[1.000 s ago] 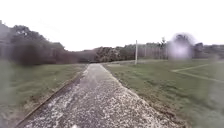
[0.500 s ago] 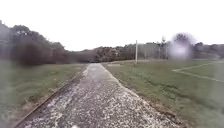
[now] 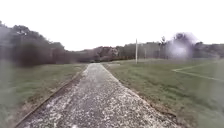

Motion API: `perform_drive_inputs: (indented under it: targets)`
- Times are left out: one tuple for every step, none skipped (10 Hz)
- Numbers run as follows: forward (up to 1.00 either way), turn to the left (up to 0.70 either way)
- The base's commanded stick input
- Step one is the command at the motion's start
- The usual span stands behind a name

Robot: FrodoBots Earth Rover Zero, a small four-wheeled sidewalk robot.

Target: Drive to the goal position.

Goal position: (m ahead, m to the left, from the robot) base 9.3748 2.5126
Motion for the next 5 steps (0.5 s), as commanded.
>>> perform_drive_inputs:
  targets:
    - [0.70, 0.35]
    - [0.70, 0.35]
    - [0.70, 0.31]
    - [0.70, 0.25]
    - [0.70, 0.18]
